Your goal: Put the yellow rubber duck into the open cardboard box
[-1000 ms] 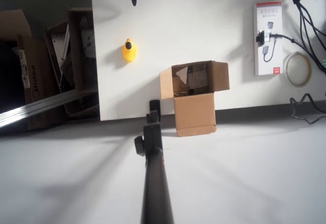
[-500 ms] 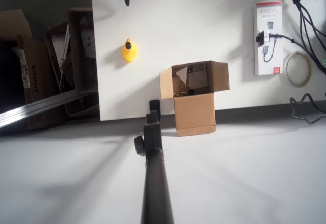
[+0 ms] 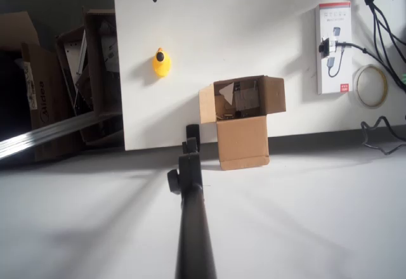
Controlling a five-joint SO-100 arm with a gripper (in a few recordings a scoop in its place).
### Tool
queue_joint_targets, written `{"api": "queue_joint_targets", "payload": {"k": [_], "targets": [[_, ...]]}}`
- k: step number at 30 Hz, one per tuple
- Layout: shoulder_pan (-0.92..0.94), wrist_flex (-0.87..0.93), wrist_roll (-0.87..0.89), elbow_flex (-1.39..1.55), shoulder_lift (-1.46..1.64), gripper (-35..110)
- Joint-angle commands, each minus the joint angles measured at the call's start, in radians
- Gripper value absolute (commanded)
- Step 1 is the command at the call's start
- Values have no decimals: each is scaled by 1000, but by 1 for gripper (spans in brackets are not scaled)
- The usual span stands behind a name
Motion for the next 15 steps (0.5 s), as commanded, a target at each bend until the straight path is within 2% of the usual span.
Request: {"api": "queue_joint_targets", "payload": {"k": [1,8,15], "targets": [[0,3,-6,-146,-155,0],[-31,-14,5,-253,-295,-1],[0,-71,-38,-334,-561,3]]}}
